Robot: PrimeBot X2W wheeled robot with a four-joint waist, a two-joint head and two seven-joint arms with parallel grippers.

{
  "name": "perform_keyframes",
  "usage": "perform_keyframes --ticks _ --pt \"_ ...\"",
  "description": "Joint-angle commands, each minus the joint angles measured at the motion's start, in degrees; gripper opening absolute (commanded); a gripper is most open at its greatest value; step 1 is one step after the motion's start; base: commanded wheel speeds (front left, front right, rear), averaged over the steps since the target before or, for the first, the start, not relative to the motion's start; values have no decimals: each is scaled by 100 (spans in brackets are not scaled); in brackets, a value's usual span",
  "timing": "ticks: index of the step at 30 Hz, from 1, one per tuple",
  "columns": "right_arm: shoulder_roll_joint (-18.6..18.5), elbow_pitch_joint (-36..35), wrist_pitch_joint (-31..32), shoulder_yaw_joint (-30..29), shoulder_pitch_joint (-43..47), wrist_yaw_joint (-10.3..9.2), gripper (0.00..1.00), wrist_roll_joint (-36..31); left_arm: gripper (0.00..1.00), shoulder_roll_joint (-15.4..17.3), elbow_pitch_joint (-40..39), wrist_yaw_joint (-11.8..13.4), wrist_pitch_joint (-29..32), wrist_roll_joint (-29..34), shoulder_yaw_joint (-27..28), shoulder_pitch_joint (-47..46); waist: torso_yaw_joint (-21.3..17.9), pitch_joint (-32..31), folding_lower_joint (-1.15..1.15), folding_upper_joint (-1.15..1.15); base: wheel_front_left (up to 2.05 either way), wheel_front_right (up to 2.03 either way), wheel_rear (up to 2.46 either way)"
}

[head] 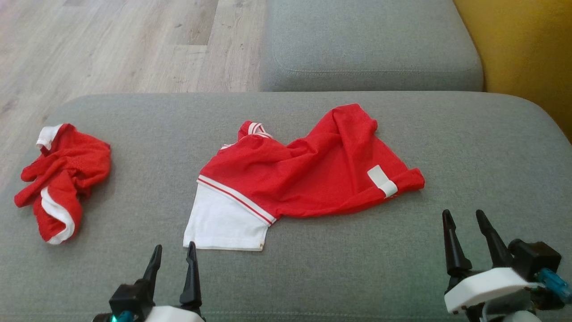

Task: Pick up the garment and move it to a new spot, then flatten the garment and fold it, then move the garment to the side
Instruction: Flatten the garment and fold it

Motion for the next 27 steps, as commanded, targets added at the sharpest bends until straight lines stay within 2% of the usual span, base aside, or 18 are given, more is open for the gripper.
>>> perform_keyframes --ticks 1,17,27 --pt "-32 -173 -52 141 -170 39 100 -21 100 74 -146 -11 -20 4 186 -380 -1 2 0 0 0 0 0" --pt "-31 -196 48 162 -188 39 100 -150 100 171 -7 -30 303 18 83 -744 -34 173 0 0 0 0 0" --pt "-31 -231 102 289 -238 39 100 -192 100 96 849 -38 947 -98 16 -1351 -181 515 0 0 0 0 0"
